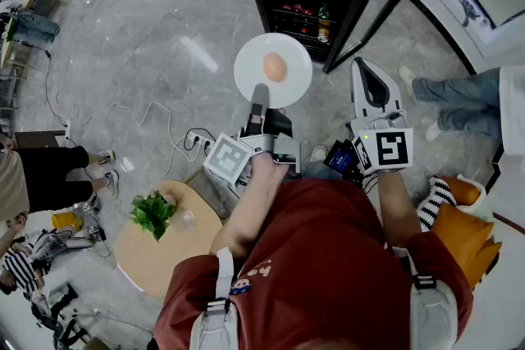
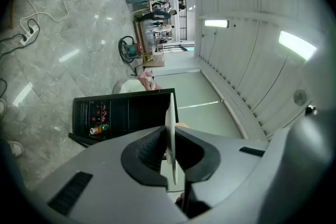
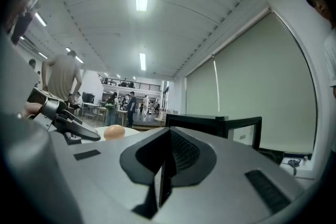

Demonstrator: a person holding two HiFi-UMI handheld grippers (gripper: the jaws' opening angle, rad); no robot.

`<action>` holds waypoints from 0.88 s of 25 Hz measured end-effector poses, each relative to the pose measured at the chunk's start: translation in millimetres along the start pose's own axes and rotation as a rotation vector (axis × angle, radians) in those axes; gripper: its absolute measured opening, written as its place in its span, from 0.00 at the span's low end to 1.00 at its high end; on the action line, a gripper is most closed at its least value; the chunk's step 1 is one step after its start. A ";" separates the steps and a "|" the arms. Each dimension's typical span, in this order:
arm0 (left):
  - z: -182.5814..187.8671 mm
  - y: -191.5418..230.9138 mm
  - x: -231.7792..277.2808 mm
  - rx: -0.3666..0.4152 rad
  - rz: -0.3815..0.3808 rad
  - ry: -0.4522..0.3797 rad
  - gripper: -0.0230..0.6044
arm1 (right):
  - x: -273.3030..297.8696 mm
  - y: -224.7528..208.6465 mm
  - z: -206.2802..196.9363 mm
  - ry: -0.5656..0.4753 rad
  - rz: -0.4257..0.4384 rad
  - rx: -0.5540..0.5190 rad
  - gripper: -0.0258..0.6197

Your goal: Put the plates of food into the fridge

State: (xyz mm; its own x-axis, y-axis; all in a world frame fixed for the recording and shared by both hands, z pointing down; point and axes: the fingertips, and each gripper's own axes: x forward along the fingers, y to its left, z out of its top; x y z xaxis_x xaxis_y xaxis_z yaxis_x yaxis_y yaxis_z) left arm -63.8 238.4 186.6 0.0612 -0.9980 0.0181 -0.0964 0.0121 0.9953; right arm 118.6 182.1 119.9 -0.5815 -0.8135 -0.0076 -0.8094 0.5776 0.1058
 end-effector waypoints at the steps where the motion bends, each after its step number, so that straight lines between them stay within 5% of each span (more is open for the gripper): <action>1: -0.4 0.6 0.0 0.000 0.002 0.002 0.07 | -0.4 0.0 -0.1 0.000 -0.002 0.000 0.06; 22: -14.7 11.2 2.7 0.003 0.034 0.004 0.07 | -8.1 -8.2 -12.2 0.001 0.003 0.027 0.06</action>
State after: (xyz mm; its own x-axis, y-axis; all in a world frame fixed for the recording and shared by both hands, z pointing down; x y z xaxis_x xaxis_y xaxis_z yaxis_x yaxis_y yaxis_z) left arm -50.1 236.8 199.2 0.0622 -0.9967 0.0526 -0.1017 0.0461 0.9937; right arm 131.0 183.1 131.2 -0.5841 -0.8117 -0.0065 -0.8095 0.5818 0.0789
